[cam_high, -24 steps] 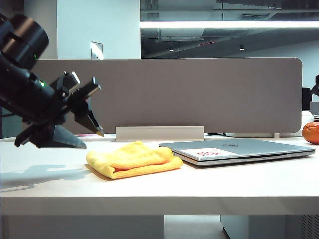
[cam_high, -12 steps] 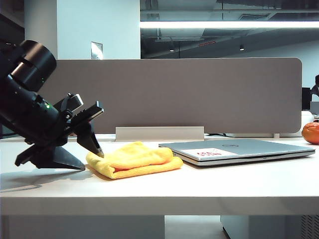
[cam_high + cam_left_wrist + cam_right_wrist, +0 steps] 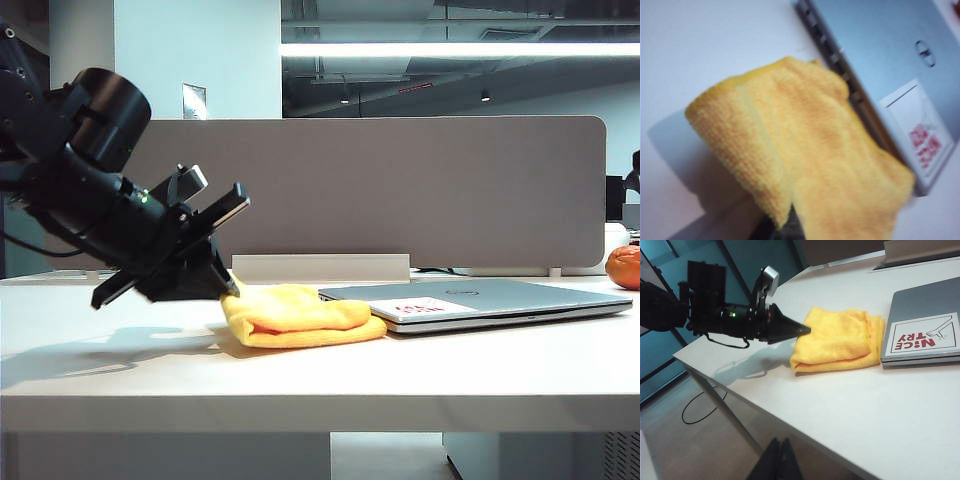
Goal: Pick up the yellow rag and put it over the laptop.
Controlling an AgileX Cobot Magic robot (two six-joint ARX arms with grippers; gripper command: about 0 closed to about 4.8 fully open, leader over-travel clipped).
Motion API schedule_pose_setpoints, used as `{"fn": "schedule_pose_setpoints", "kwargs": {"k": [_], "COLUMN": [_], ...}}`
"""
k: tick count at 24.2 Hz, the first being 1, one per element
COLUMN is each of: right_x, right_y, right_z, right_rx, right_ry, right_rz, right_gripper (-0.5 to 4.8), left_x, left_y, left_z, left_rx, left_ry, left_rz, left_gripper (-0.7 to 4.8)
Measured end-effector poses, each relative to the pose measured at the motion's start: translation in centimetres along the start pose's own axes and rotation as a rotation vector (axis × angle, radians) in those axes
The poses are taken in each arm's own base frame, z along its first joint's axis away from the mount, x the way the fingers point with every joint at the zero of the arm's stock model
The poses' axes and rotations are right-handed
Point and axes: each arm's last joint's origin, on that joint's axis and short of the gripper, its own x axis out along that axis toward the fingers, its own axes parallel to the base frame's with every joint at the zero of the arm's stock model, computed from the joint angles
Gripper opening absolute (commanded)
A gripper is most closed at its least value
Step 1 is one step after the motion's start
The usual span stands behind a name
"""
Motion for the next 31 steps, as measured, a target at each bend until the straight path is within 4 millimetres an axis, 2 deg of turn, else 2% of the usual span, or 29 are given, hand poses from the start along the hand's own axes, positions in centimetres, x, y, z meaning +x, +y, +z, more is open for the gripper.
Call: {"fn": "schedule_pose_setpoints", "kwargs": {"k": [5, 6, 8, 10, 13, 17, 19, 22, 23, 29, 31], "right_x": [0.0, 0.0, 0.0, 0.0, 0.0, 0.0, 0.0, 0.0, 0.0, 0.0, 0.0], "right_y": [0.0, 0.0, 0.0, 0.0, 0.0, 0.0, 0.0, 0.0, 0.0, 0.0, 0.0], "right_z": [0.0, 0.0, 0.0, 0.0, 0.0, 0.0, 0.0, 0.0, 0.0, 0.0, 0.0], "right_rx": [0.0, 0.0, 0.0, 0.0, 0.0, 0.0, 0.0, 0.0, 0.0, 0.0, 0.0], "right_ry": [0.0, 0.0, 0.0, 0.0, 0.0, 0.0, 0.0, 0.0, 0.0, 0.0, 0.0], "right_rz": [0.0, 0.0, 0.0, 0.0, 0.0, 0.0, -0.001, 0.0, -0.001, -0.001, -0.001], "right_gripper": [-0.01, -0.01, -0.01, -0.01, -0.01, -0.01, -0.01, -0.01, -0.01, -0.01, -0.01], "left_x": [0.2, 0.1, -0.1, -0.5, -0.8, -0.7, 0.4, 4.1, 4.8, 11.8, 12.9], "left_y": [-2.3, -3.3, -4.3, -6.1, -7.8, -11.5, -12.8, -14.6, -14.9, -17.1, -17.4], "left_z": [3.6, 5.2, 6.8, 9.4, 10.9, 11.8, 11.9, 11.6, 11.5, 12.3, 12.4], "left_rx": [0.002, 0.008, 0.021, 0.048, 0.076, 0.113, 0.158, 0.179, 0.179, 0.115, 0.08], "left_ry": [-0.078, -0.106, -0.134, -0.183, -0.226, -0.295, -0.321, -0.299, -0.285, -0.147, -0.111], "left_rz": [-0.179, -0.237, -0.295, -0.382, -0.425, -0.441, -0.434, -0.455, -0.456, -0.502, -0.542], "left_gripper": [-0.06, -0.06, -0.06, -0.06, -0.06, -0.06, -0.06, -0.06, -0.06, -0.06, -0.06]}}
